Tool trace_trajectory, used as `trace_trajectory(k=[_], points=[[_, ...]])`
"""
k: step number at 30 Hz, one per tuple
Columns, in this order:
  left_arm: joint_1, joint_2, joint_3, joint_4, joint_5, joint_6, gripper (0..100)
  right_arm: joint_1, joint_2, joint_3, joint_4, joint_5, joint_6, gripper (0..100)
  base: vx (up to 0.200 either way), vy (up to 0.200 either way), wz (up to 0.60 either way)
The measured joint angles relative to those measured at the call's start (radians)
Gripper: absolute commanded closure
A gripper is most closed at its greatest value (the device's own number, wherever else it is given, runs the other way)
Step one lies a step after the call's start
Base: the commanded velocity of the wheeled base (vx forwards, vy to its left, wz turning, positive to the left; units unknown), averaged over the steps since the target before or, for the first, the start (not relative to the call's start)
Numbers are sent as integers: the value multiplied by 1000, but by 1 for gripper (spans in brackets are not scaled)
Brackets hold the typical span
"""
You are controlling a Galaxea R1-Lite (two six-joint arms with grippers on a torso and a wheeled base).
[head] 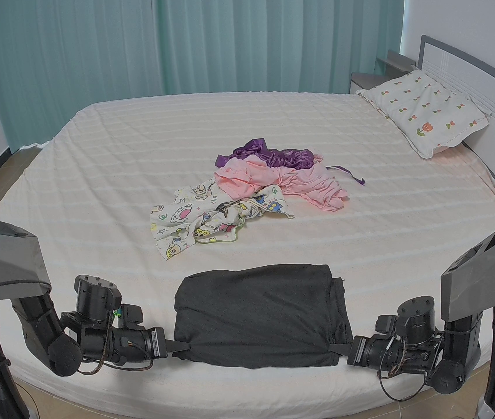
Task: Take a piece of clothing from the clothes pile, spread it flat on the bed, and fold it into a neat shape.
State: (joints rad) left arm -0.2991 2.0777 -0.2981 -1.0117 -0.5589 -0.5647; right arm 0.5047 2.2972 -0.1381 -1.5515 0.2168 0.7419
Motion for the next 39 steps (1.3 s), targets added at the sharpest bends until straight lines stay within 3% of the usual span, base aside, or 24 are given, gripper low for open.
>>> trace_trajectory(k=[13,23,24,25,34,39], points=[[-8,-71,-79,331,0,27,100,-1,-21,43,-1,5,-6,100,0,0,0],[-7,-97,-144,504,1,64,100,0,-20,57,-2,6,-14,100,0,0,0],[-8,-99,-148,514,0,65,100,0,-20,60,-2,6,-18,0,0,0,0],[-8,-100,-154,521,0,67,0,0,-19,62,-2,5,-22,0,0,0,0],[-6,-107,-186,574,2,77,0,-7,-29,66,-4,3,-36,0,0,0,0],[10,-113,-203,572,4,74,0,-60,-65,53,1,2,-36,0,0,0,0]])
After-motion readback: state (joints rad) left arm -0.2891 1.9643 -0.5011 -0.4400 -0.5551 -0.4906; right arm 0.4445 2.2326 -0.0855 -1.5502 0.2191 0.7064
